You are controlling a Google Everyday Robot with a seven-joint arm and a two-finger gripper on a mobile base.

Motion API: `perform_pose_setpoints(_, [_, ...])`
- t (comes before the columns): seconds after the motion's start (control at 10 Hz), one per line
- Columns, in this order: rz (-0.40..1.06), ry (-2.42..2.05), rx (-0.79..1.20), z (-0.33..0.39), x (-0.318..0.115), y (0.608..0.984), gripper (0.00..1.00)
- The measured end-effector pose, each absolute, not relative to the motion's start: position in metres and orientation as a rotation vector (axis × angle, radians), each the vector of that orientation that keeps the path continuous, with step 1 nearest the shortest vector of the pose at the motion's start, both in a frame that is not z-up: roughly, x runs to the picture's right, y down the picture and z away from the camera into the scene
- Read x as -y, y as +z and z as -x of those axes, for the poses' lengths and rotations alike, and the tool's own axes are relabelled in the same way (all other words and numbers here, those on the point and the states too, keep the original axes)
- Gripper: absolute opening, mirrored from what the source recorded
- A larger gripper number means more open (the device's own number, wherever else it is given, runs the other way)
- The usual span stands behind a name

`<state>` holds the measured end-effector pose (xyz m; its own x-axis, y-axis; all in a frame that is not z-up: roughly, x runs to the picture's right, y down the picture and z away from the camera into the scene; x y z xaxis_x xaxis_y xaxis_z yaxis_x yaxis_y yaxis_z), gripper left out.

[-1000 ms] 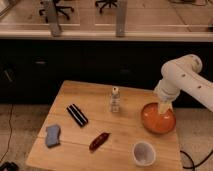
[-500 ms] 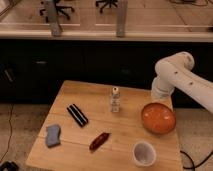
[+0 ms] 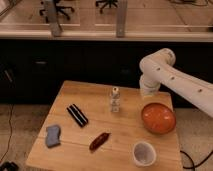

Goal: Knock the bottle over

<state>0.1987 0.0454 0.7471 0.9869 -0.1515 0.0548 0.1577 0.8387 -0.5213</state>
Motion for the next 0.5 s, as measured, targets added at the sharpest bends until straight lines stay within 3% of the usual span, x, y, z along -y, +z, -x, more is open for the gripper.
perform_pose_setpoints(0.5, [0.573,-0.240,0.031,-0.169,-0.035,0.774,0.02])
